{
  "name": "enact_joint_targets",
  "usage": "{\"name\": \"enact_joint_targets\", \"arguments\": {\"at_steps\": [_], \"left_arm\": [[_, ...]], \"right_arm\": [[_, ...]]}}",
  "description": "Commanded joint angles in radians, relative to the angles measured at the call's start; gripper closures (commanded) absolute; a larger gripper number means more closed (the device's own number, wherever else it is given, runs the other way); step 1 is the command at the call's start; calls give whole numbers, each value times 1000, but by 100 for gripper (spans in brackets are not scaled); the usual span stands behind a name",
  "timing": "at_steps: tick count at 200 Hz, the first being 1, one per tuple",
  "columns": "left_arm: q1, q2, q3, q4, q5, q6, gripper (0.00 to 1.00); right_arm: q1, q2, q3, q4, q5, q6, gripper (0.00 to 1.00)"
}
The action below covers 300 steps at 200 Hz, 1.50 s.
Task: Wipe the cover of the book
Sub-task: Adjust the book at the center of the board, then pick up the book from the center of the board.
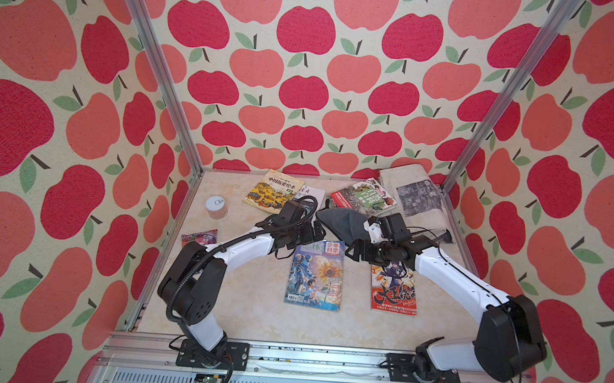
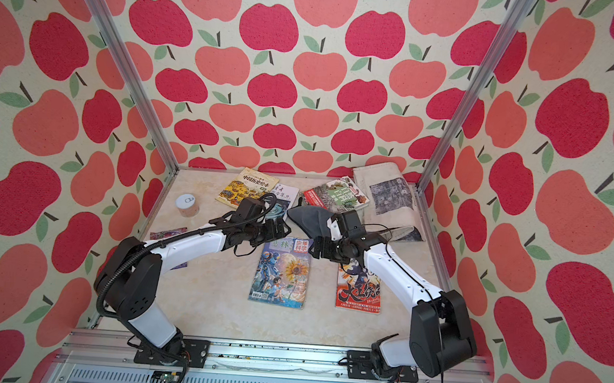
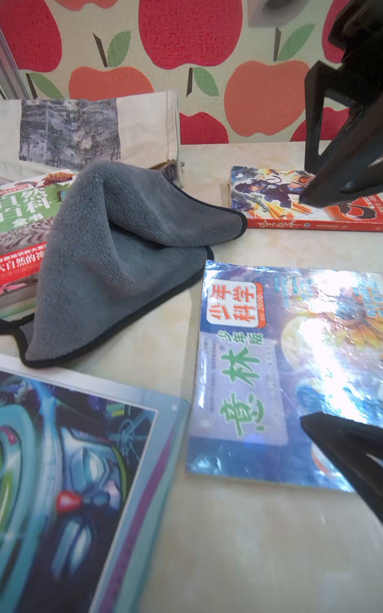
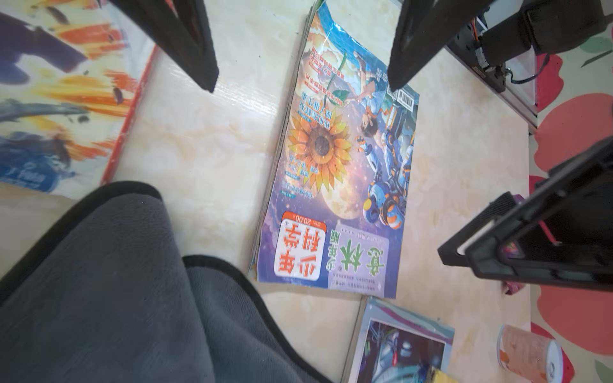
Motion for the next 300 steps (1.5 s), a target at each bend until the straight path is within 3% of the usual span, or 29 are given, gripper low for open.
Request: {"name": "enact_joint_targets", "arguments": {"at_steps": [1, 42, 142, 212, 267, 300], "left_arm": [[9, -98, -127, -5, -30, -10, 1], [63, -179, -336, 183, 65, -101, 1], [93, -96, -425, 247, 228, -184, 1], [92, -120, -460, 592, 449, -311, 1], [89, -173, -409, 415, 404, -211, 27], [78, -108, -419, 452, 416, -219, 53]], "right_arm": [[25, 1, -82, 123, -20, 88, 18], [42, 94, -136, 254, -58, 144, 31], [74, 259, -221, 458, -92, 227, 47], [89, 313, -259, 547, -136, 262, 51], [86, 273, -248, 530, -146, 257, 51], [88, 246, -232, 507, -160, 252, 51]]}}
